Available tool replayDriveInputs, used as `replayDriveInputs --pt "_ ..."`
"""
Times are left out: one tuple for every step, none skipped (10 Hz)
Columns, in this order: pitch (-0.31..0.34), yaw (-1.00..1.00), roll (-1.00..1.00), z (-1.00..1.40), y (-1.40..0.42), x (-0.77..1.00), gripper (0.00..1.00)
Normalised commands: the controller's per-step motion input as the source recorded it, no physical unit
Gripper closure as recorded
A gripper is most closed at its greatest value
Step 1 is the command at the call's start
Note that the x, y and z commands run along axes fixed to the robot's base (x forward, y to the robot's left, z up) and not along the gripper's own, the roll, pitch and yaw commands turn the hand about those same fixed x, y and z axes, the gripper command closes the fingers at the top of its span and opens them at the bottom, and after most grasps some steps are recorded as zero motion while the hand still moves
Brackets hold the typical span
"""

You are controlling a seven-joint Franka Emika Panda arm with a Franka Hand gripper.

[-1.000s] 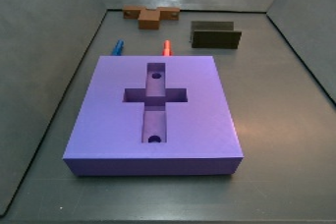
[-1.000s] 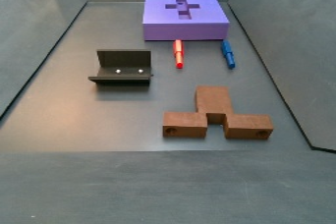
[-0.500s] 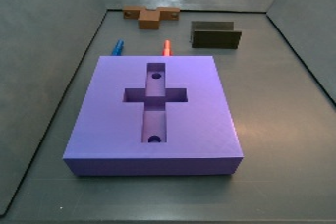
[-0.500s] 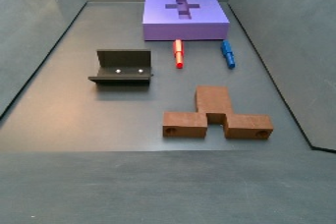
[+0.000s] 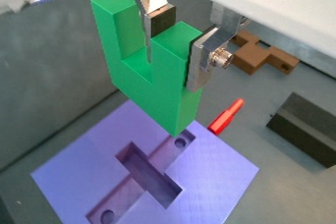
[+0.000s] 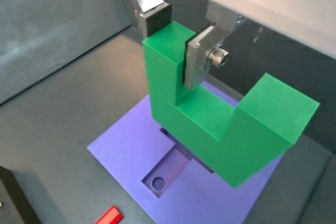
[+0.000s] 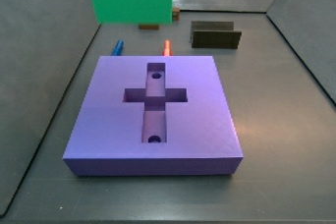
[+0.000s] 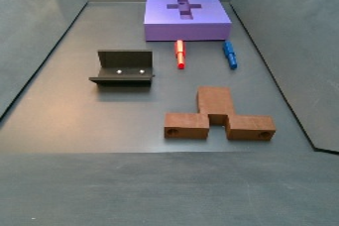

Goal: Pick up the green object. Move up. Move to above the board. Insert the green object.
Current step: Insert the green object.

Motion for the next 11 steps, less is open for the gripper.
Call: replayDriveInputs --pt "-0.087 0.18 0.26 -0.69 -0.28 0.13 1.00" --pt "0.000 0.10 0.33 -0.71 -0.35 0.00 1.00" --pt "0.000 0.00 0.12 -0.79 -0.27 0.02 1.00" --pt "0.000 0.00 0.00 -0.76 -0.17 0.00 1.00" --pt "0.000 0.00 0.00 -0.65 -0.09 0.00 1.00" --pt "0.000 0.00 -0.07 -0.56 -0.03 0.00 1.00" --pt "-0.010 0.00 -0.19 -0.44 -0.01 0.07 1.00" --pt "-0.024 0.00 -0.21 -0.39 -0.05 0.29 1.00" --pt "0.000 0.01 -0.10 -0.24 -0.18 0.53 1.00" --pt "0.027 0.02 0.00 -0.06 -0.34 0.66 1.00" --pt "0.059 0.00 0.10 -0.07 -0.31 0.61 1.00"
